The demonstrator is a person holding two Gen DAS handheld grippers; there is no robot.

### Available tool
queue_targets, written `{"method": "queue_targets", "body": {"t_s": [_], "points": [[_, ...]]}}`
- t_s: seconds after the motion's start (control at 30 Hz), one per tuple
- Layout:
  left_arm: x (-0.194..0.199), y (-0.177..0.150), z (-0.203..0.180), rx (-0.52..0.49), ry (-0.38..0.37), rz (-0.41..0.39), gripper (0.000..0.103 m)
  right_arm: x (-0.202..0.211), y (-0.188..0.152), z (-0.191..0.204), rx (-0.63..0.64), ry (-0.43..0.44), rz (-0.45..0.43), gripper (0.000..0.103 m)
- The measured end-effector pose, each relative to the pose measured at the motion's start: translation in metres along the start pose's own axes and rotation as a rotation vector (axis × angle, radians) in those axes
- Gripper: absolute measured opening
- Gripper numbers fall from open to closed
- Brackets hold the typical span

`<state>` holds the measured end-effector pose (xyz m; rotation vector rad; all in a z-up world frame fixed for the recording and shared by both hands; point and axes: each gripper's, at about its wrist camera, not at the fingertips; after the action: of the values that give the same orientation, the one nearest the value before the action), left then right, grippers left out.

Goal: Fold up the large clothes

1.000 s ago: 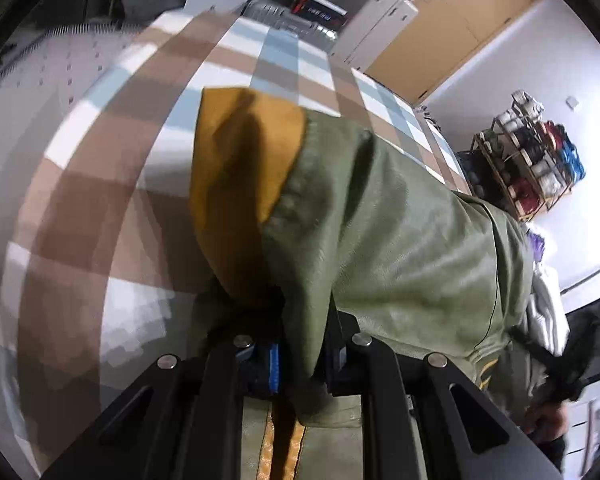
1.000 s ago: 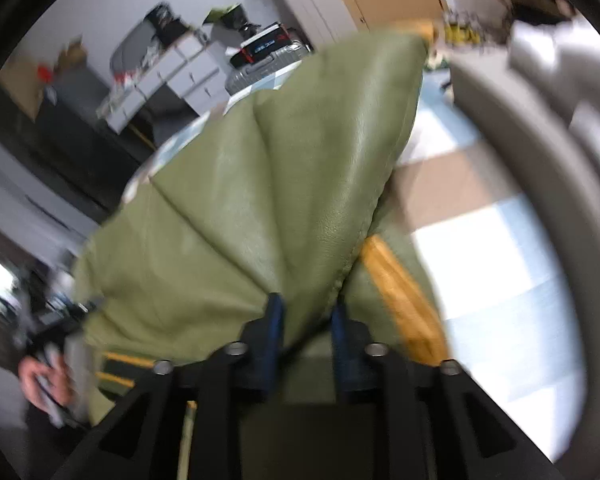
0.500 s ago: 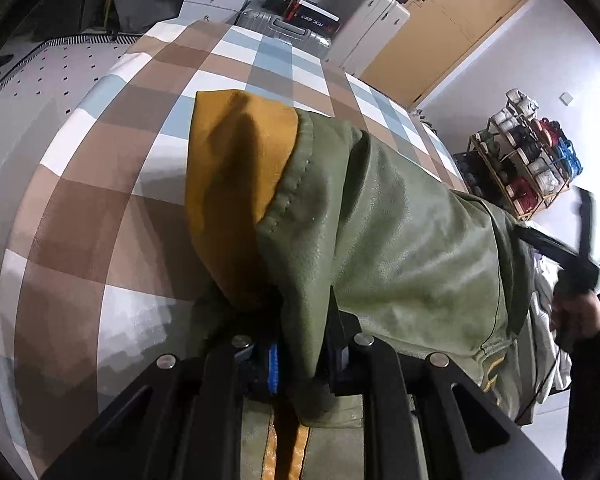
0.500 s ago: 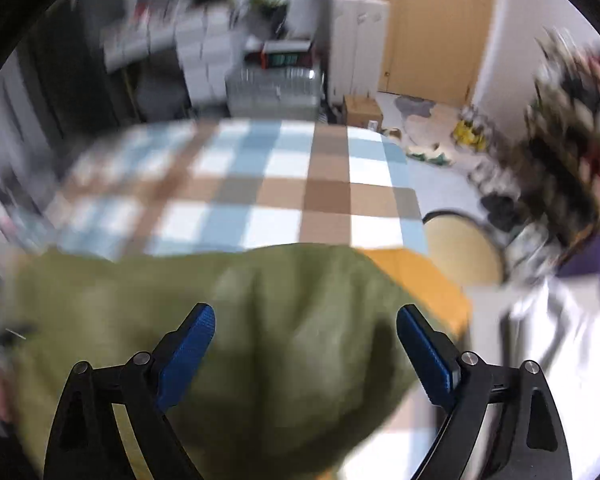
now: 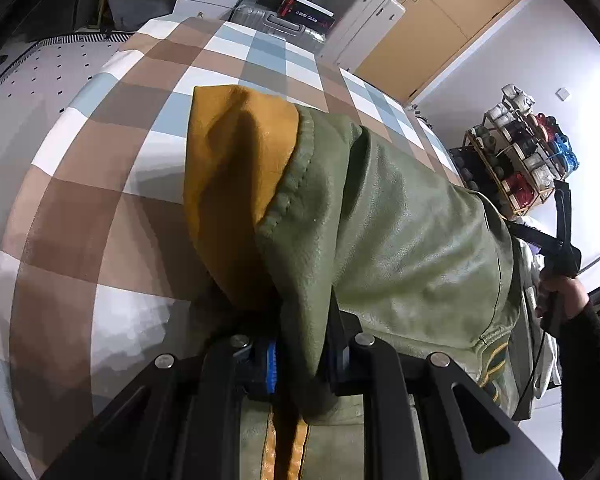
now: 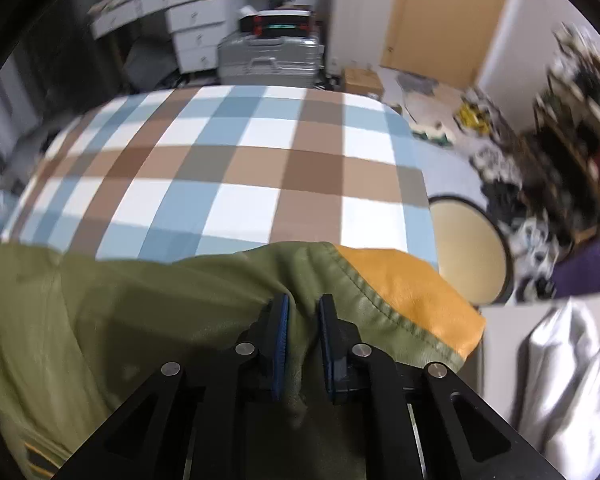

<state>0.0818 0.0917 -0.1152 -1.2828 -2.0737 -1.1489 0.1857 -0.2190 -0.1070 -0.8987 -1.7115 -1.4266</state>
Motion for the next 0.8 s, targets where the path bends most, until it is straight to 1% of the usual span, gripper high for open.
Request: {"method": "queue_targets", "body": {"t_s": [0.07,0.17,0.23,0.27,0.3,0.37,0.43,0.47,0.5,0.53,0.57,0.6,0.63,0.67,0.7,0.73,0.77,0.8], "points": [[-0.002,-0.001,-0.002,-0.008,0.0,0.003,0.014,-0.005,-0.004,-0.013,-0.076,0.025,-0.002,0.01],[-0.005,-0.001,-0.005,-0.023,0.014,0.006,0.015,-0.007,-0.013,-0.024,-0.153,0.025,-0.037,0.01],[-0.005,-0.001,-0.006,-0.032,0.025,0.003,0.015,-0.011,-0.017,-0.033,-0.226,0.062,-0.039,0.011],[-0.004,-0.001,-0.007,-0.035,0.028,0.001,0.017,-0.013,-0.018,-0.036,-0.258,0.073,-0.042,0.011],[0.0,-0.002,-0.006,-0.033,0.028,-0.001,0.021,-0.015,-0.019,-0.036,-0.269,0.076,-0.038,0.011],[0.014,-0.003,-0.003,-0.013,0.009,-0.017,0.024,-0.015,-0.019,-0.031,-0.267,0.054,-0.037,0.012],[0.043,-0.009,-0.002,0.005,-0.035,-0.051,0.025,-0.01,-0.018,-0.024,-0.23,0.032,-0.042,0.014],[0.055,-0.011,-0.004,0.003,-0.033,-0.07,0.03,-0.004,-0.016,-0.019,-0.191,0.014,-0.045,0.016],[0.072,-0.014,-0.009,-0.021,-0.012,-0.107,0.037,0.004,-0.015,-0.016,-0.171,0.016,-0.056,0.018],[0.087,-0.015,-0.019,-0.073,-0.003,-0.136,0.044,0.008,-0.015,-0.016,-0.165,0.03,-0.065,0.02],[0.094,-0.014,-0.029,-0.112,0.008,-0.14,0.055,0.02,-0.015,-0.016,-0.157,0.049,-0.087,0.022],[0.104,-0.009,-0.043,-0.153,0.019,-0.153,0.056,0.026,-0.016,-0.016,-0.158,0.063,-0.103,0.03],[0.11,-0.003,-0.057,-0.186,0.011,-0.168,0.057,0.036,-0.016,-0.016,-0.155,0.096,-0.13,0.04],[0.113,0.005,-0.07,-0.222,-0.003,-0.18,0.06,0.047,-0.016,-0.014,-0.139,0.124,-0.154,0.044],[0.111,0.016,-0.086,-0.27,-0.002,-0.188,0.072,0.054,-0.016,-0.01,-0.122,0.13,-0.165,0.049],[0.101,0.029,-0.101,-0.321,0.022,-0.183,0.079,0.06,-0.015,-0.004,-0.095,0.135,-0.173,0.05],[0.087,0.041,-0.108,-0.357,0.062,-0.163,0.083,0.066,-0.015,0.004,-0.048,0.126,-0.172,0.051],[0.067,0.054,-0.117,-0.387,0.117,-0.124,0.083,0.065,-0.015,0.011,-0.016,0.111,-0.156,0.053]]}}
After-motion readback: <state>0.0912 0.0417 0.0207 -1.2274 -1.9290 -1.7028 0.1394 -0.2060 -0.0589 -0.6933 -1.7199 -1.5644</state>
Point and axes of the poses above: each gripper's, at about its wrist camera, not at the fingertips, and x roughly against the way its jaws point, z to its left, y to its top, and after that the axes turned 5 degrees about -y, right-handed
